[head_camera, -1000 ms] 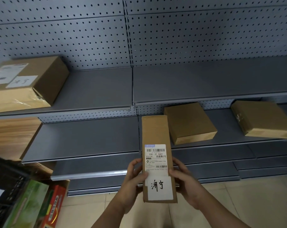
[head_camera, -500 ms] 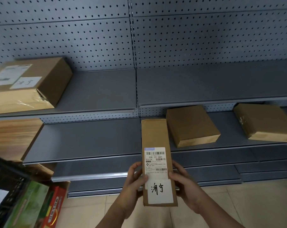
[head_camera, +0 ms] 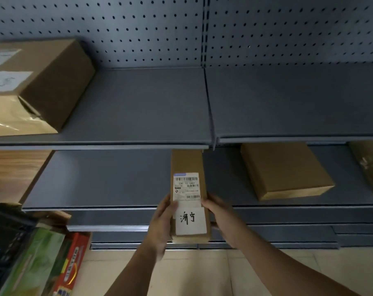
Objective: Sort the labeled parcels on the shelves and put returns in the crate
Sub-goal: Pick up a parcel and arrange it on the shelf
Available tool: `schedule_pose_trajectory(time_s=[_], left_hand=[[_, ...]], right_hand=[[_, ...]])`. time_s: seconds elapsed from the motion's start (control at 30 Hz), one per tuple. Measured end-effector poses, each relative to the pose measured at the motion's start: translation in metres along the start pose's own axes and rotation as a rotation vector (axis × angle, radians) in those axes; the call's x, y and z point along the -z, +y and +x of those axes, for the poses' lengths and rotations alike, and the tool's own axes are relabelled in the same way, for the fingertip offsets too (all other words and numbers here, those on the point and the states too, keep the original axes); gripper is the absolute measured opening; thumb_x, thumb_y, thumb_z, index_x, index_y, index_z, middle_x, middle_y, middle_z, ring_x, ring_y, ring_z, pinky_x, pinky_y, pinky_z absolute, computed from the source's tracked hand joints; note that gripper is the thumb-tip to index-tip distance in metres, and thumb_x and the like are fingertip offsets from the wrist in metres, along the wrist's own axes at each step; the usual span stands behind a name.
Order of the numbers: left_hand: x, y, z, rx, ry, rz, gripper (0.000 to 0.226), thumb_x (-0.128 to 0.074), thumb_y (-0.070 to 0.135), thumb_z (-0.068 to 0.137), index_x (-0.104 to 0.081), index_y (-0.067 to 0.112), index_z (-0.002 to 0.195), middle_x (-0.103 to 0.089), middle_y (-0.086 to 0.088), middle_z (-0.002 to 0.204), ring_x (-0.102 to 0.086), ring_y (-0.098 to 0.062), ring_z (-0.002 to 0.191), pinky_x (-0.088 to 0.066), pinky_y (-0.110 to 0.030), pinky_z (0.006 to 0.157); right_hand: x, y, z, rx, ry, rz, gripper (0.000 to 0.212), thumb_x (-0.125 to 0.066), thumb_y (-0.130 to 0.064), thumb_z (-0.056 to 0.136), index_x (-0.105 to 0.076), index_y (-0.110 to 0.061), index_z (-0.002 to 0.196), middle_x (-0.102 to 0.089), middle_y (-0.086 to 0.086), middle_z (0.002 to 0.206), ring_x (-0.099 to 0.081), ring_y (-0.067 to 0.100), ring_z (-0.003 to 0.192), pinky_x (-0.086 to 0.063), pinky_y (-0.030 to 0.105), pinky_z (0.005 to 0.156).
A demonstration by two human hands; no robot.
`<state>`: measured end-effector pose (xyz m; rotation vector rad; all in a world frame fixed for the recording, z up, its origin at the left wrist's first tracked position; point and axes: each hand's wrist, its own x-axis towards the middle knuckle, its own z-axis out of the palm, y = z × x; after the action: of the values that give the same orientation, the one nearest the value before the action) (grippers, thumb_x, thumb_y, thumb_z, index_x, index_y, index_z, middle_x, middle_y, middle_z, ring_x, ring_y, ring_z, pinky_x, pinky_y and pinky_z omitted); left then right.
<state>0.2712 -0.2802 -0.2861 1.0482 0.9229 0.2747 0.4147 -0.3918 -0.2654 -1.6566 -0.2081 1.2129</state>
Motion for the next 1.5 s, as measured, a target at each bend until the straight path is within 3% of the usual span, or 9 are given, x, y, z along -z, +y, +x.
schedule_pose_trajectory(time_s=[0.2, 0.43, 0.6, 0.73, 1.0, 1.13, 1.23, 1.37, 1.5], left_hand=[[0.025, 0.008, 0.077, -0.026, 0.069, 0.068, 0.033, -0.049, 0.039, 0.106, -0.059, 0.030, 0.136, -0.078, -0.007, 0.109, -0.075, -0.029, 0.101, -0.058, -0.051, 0.091], [0.026, 0.010, 0.115, -0.045, 0.087, 0.116, 0.027, -0.042, 0.039, 0.109, -0.064, 0.033, 0.122, -0.079, -0.003, 0.100, -0.077, -0.021, 0.090, -0.058, -0.038, 0.071], [0.024, 0.010, 0.129, -0.062, 0.110, 0.164, 0.032, -0.041, 0.044, 0.109, -0.061, 0.034, 0.131, -0.079, -0.001, 0.104, -0.076, -0.022, 0.096, -0.062, -0.044, 0.078], [0.023, 0.011, 0.124, -0.099, 0.194, 0.217, 0.034, -0.043, 0.046, 0.107, -0.060, 0.029, 0.130, -0.078, -0.003, 0.103, -0.076, -0.019, 0.092, -0.059, -0.032, 0.065], [0.020, 0.010, 0.040, -0.148, 0.349, 0.474, 0.039, -0.066, 0.030, 0.099, -0.054, 0.027, 0.136, -0.061, 0.003, 0.132, -0.062, -0.021, 0.114, -0.055, -0.040, 0.100], [0.010, 0.011, -0.015, -0.193, 0.284, 0.741, 0.037, -0.065, 0.024, 0.097, -0.060, 0.025, 0.134, -0.060, 0.002, 0.141, -0.060, -0.018, 0.119, -0.047, -0.026, 0.096], [-0.003, 0.015, -0.053, -0.214, 0.185, 0.884, 0.044, -0.064, 0.022, 0.098, -0.056, 0.021, 0.140, -0.055, -0.003, 0.141, -0.058, -0.019, 0.117, -0.042, -0.009, 0.087], [-0.024, 0.018, -0.081, -0.276, 0.066, 1.011, 0.045, -0.064, 0.018, 0.093, -0.057, 0.019, 0.137, -0.061, -0.008, 0.136, -0.060, -0.027, 0.122, -0.045, -0.028, 0.096], [-0.053, 0.019, -0.094, -0.317, -0.036, 1.076, 0.035, -0.061, 0.015, 0.092, -0.062, 0.019, 0.127, -0.063, -0.007, 0.119, -0.064, -0.028, 0.111, -0.049, -0.029, 0.087]], right_hand=[[-0.024, -0.004, 0.080, 0.054, 0.036, -0.080, 0.018, -0.056, -0.040, 0.103, -0.065, -0.031, 0.116, -0.077, -0.002, 0.108, -0.072, 0.017, 0.102, -0.060, 0.036, 0.086], [-0.030, -0.007, 0.129, 0.066, 0.063, -0.147, 0.034, -0.050, -0.046, 0.105, -0.061, -0.027, 0.130, -0.074, -0.001, 0.113, -0.070, 0.016, 0.099, -0.054, 0.027, 0.071], [-0.033, -0.011, 0.142, 0.084, 0.095, -0.163, 0.034, -0.045, -0.049, 0.106, -0.056, -0.031, 0.133, -0.072, -0.006, 0.104, -0.069, 0.010, 0.089, -0.051, 0.022, 0.060], [-0.033, -0.009, 0.136, 0.116, 0.150, -0.257, 0.043, -0.039, -0.052, 0.107, -0.052, -0.024, 0.138, -0.072, 0.002, 0.116, -0.070, 0.017, 0.098, -0.058, 0.033, 0.074], [-0.020, -0.009, 0.041, 0.211, 0.145, -0.617, 0.049, -0.055, -0.032, 0.105, -0.045, -0.020, 0.152, -0.058, 0.000, 0.146, -0.059, 0.017, 0.128, -0.044, 0.005, 0.080], [-0.014, -0.008, -0.022, 0.223, 0.108, -0.785, 0.050, -0.060, -0.034, 0.102, -0.047, -0.028, 0.150, -0.054, -0.001, 0.147, -0.058, 0.013, 0.116, -0.048, 0.021, 0.091], [-0.007, -0.004, -0.064, 0.242, 0.128, -0.903, 0.052, -0.062, -0.039, 0.100, -0.046, -0.032, 0.150, -0.044, -0.005, 0.154, -0.052, 0.018, 0.132, -0.045, 0.029, 0.107], [0.008, 0.005, -0.100, 0.248, 0.185, -0.942, 0.055, -0.062, -0.043, 0.099, -0.045, -0.034, 0.150, -0.039, -0.008, 0.160, -0.047, 0.018, 0.140, -0.041, 0.032, 0.115], [0.036, 0.014, -0.122, 0.225, 0.244, -0.946, 0.058, -0.062, -0.044, 0.099, -0.044, -0.031, 0.152, -0.039, -0.005, 0.160, -0.046, 0.018, 0.142, -0.038, 0.032, 0.118]])
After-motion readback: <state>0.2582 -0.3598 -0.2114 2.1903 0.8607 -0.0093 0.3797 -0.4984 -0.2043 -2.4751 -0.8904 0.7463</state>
